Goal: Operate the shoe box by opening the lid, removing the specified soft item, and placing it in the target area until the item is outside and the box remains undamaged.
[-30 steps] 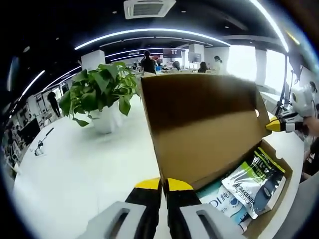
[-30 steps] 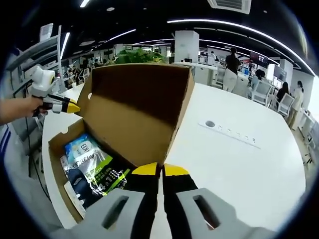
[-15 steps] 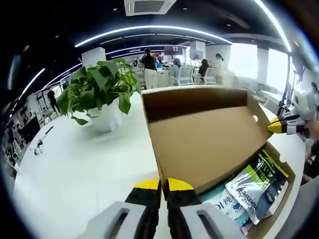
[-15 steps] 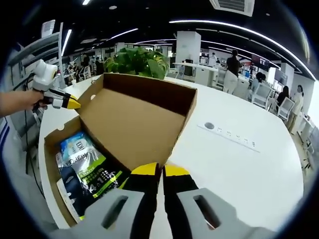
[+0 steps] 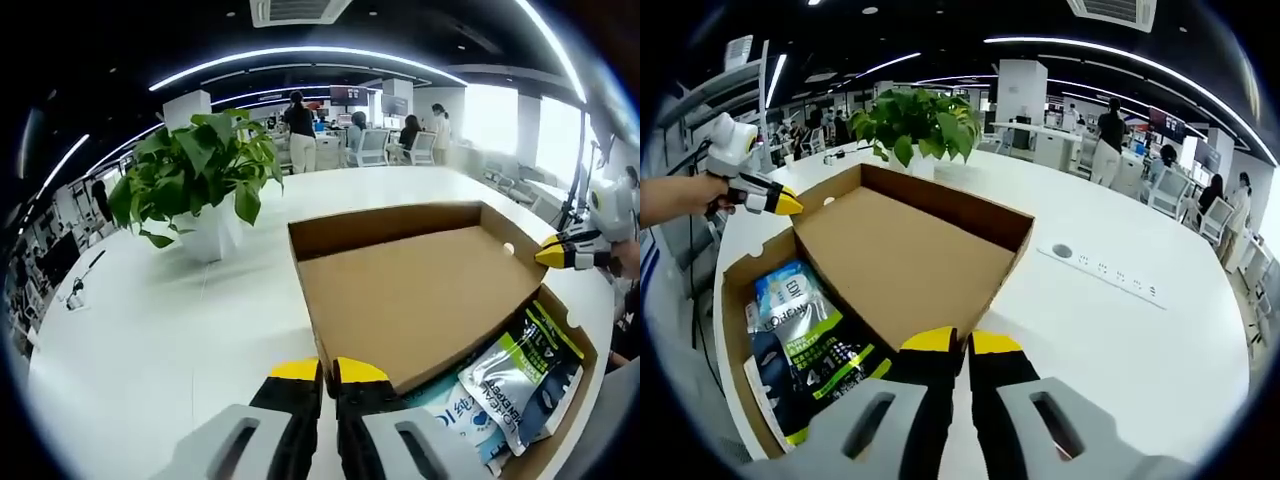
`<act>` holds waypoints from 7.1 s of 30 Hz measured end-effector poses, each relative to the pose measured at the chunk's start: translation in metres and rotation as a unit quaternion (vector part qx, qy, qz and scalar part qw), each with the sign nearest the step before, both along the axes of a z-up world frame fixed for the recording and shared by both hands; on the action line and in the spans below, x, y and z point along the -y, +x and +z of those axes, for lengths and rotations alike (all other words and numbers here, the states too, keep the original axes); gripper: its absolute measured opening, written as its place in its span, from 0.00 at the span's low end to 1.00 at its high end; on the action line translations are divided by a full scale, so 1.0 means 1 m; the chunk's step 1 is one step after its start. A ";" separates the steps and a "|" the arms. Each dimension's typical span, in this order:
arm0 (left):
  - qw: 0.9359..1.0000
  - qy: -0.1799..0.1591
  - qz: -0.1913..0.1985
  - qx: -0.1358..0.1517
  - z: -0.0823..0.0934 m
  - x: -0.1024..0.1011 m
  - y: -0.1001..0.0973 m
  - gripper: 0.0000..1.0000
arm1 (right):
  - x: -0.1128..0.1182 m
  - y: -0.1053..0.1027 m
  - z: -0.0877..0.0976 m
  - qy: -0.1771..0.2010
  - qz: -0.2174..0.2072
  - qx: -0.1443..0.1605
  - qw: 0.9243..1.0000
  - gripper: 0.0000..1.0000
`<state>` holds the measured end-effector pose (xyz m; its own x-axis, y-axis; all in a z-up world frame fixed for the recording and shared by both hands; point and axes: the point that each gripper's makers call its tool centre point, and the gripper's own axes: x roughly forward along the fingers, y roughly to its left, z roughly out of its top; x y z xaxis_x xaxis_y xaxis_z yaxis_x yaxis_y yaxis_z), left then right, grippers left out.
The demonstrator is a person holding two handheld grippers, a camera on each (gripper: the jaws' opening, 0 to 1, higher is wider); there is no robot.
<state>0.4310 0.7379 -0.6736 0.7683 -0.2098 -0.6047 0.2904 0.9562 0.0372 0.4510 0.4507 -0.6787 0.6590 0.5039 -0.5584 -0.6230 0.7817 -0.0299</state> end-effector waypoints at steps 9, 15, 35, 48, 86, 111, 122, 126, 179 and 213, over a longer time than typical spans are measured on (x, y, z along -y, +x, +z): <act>1.000 0.007 0.006 -0.013 -0.006 0.001 0.004 0.03 | 0.000 0.004 -0.006 0.002 -0.003 -0.012 1.000 0.04; 1.000 0.011 0.006 -0.020 -0.010 0.001 0.005 0.04 | 0.000 0.005 -0.009 0.003 -0.008 -0.019 1.000 0.04; 0.999 0.030 0.016 -0.035 -0.015 0.001 0.006 0.04 | 0.000 0.004 -0.010 0.001 0.002 -0.034 0.999 0.08; 0.998 0.040 0.013 -0.045 -0.017 0.001 0.006 0.08 | -0.002 -0.023 0.017 0.025 0.024 -0.026 0.999 0.21; 0.994 -0.004 -0.060 -0.093 -0.003 0.067 -0.079 0.31 | 0.004 -0.095 0.018 0.012 0.078 -0.040 0.996 0.45; 0.970 -0.100 -0.093 -0.203 -0.052 0.121 -0.130 0.32 | 0.014 -0.127 0.007 0.024 0.077 -0.052 0.995 0.53; 0.947 -0.203 -0.056 -0.244 -0.058 0.134 -0.133 0.26 | 0.010 -0.132 0.004 0.028 0.082 -0.057 0.995 0.53; 0.937 -0.238 -0.034 -0.254 -0.058 0.133 -0.131 0.25 | 0.007 -0.134 0.002 0.030 0.085 -0.061 0.994 0.53; 0.936 -0.278 0.017 -0.217 -0.037 0.102 -0.125 0.00 | -0.063 -0.139 -0.026 0.038 0.131 -0.128 0.982 0.40; 0.955 -0.215 -0.029 -0.203 -0.053 0.095 -0.124 0.00 | -0.090 -0.105 -0.053 0.055 0.092 -0.206 0.973 0.31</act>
<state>0.3067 0.6427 -0.7268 0.4685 -0.5409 -0.6985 0.2504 0.8395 -0.4822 0.3464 0.5412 -0.7319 0.2836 0.6642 -0.6917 -0.6939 0.6400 0.3301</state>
